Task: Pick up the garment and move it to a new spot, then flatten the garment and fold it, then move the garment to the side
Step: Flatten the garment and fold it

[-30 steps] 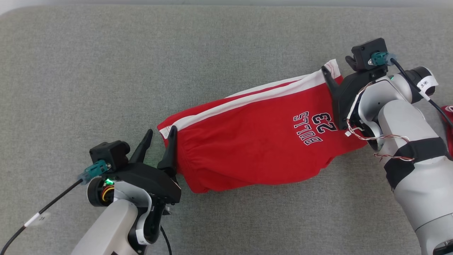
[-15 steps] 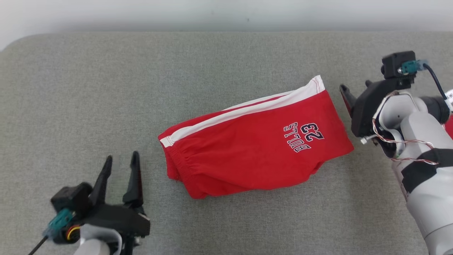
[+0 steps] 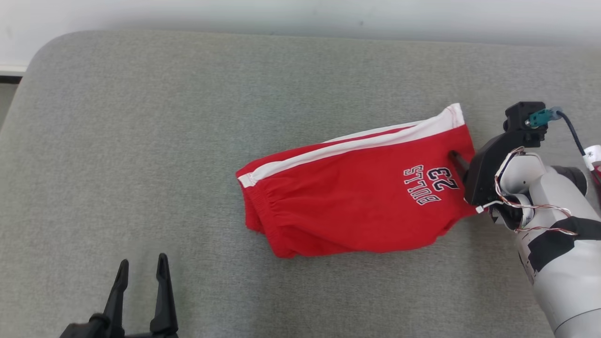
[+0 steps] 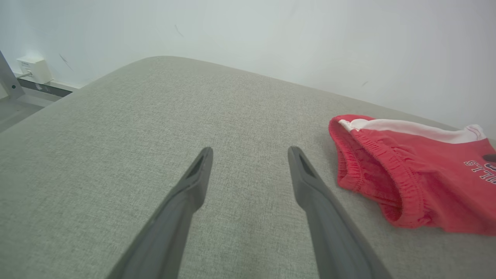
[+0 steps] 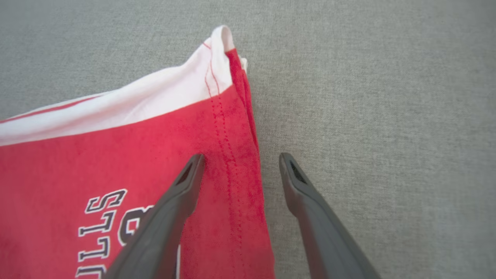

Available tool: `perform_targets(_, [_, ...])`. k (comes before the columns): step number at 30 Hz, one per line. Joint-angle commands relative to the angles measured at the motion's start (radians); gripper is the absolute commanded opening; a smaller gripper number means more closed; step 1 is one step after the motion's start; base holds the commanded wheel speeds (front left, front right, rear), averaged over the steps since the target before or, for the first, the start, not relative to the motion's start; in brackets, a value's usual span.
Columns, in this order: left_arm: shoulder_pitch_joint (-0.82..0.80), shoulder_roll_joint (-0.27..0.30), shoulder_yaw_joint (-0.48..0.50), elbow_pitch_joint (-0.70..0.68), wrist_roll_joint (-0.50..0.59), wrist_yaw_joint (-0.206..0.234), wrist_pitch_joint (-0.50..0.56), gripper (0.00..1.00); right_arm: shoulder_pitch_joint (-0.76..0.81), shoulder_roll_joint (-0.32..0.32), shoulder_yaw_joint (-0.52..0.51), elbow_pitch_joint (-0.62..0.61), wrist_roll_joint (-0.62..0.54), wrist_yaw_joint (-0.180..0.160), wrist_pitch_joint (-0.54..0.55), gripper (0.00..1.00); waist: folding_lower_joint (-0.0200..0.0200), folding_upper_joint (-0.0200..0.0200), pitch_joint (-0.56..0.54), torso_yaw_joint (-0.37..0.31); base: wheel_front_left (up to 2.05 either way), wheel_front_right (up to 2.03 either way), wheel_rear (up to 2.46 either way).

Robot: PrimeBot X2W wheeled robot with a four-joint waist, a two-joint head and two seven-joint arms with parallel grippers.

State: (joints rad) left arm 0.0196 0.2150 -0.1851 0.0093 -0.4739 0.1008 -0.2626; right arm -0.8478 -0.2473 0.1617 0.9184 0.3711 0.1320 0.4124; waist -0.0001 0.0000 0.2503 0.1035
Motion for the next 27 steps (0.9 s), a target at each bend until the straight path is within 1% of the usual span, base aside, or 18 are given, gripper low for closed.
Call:
perform_targets(1, [0.016, -0.008, 0.011, -0.006, 0.015, -0.007, -0.002, 1.00, 0.012, 0.003, -0.003, 0.004, 0.006, -0.003, 0.004, 1.00, 0.0001, 0.0000, 0.006, 0.014, 0.00, 0.00, 0.00])
perform_targets(7, [0.062, -0.048, 0.068, -0.013, 0.096, -0.067, -0.002, 1.00, 0.014, 0.005, -0.031, 0.053, -0.024, -0.003, 0.038, 1.00, 0.0001, 0.0000, 0.011, 0.038, 0.00, 0.00, 0.00])
perform_targets(11, [0.080, -0.072, 0.090, -0.007, 0.135, -0.102, -0.003, 1.00, 0.015, 0.018, -0.053, 0.077, -0.047, -0.003, 0.033, 1.00, 0.0001, 0.0000, 0.011, 0.045, 0.00, 0.00, 0.00])
perform_targets(16, [0.086, -0.093, 0.109, 0.010, 0.166, -0.133, -0.003, 1.00, 0.017, 0.009, -0.085, 0.102, -0.083, -0.003, 0.005, 1.00, 0.0001, 0.0000, 0.011, 0.051, 0.00, 0.00, 0.00])
perform_targets(22, [0.090, -0.112, 0.125, 0.026, 0.188, -0.161, -0.003, 1.00, 0.035, 0.050, -0.083, 0.132, -0.078, -0.003, 0.036, 1.00, 0.0001, 0.0000, 0.010, 0.049, 0.00, 0.00, 0.00])
perform_targets(23, [0.090, -0.114, 0.127, 0.029, 0.191, -0.162, -0.003, 1.00, 0.037, 0.056, -0.081, 0.135, -0.073, -0.003, 0.043, 0.71, 0.0001, 0.0000, 0.010, 0.049, 0.00, 0.00, 0.00])
perform_targets(24, [0.089, -0.116, 0.130, 0.031, 0.194, -0.168, -0.003, 1.00, 0.039, 0.059, -0.077, 0.136, -0.072, -0.002, 0.046, 0.45, 0.0001, 0.0000, 0.010, 0.048, 0.00, 0.00, 0.00])
perform_targets(25, [0.089, -0.119, 0.132, 0.034, 0.195, -0.170, -0.003, 1.00, 0.040, 0.059, -0.074, 0.135, -0.070, -0.002, 0.047, 0.30, 0.0001, 0.0000, 0.010, 0.048, 0.00, 0.00, 0.00])
perform_targets(27, [0.088, -0.123, 0.137, 0.040, 0.198, -0.176, -0.003, 1.00, 0.046, 0.058, -0.070, 0.138, -0.066, -0.003, 0.047, 0.06, 0.0001, 0.0000, 0.009, 0.048, 0.00, 0.00, 0.00])
